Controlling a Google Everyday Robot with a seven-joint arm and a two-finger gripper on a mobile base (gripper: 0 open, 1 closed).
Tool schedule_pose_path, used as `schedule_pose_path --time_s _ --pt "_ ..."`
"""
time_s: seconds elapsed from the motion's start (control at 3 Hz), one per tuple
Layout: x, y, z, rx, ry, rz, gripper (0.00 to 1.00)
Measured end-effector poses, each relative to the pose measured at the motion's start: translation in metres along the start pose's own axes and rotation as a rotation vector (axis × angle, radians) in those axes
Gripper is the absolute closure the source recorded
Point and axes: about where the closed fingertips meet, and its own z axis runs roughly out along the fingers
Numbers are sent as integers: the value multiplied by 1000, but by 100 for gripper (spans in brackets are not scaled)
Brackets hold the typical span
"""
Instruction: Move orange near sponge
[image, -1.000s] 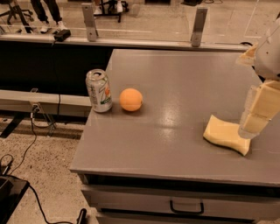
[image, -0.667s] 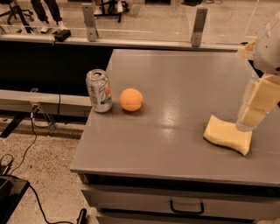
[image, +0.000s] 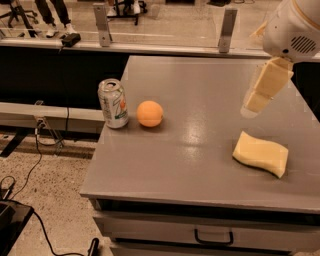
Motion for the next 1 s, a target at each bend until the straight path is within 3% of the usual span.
schedule_pose_path --time_s 0.33,0.67,1.0 --pt "-34 -7 19 -9 -1 -39 0" --pt "-64 -2 54 -34 52 -88 0" --pt "-77 6 83 -49 24 -55 0"
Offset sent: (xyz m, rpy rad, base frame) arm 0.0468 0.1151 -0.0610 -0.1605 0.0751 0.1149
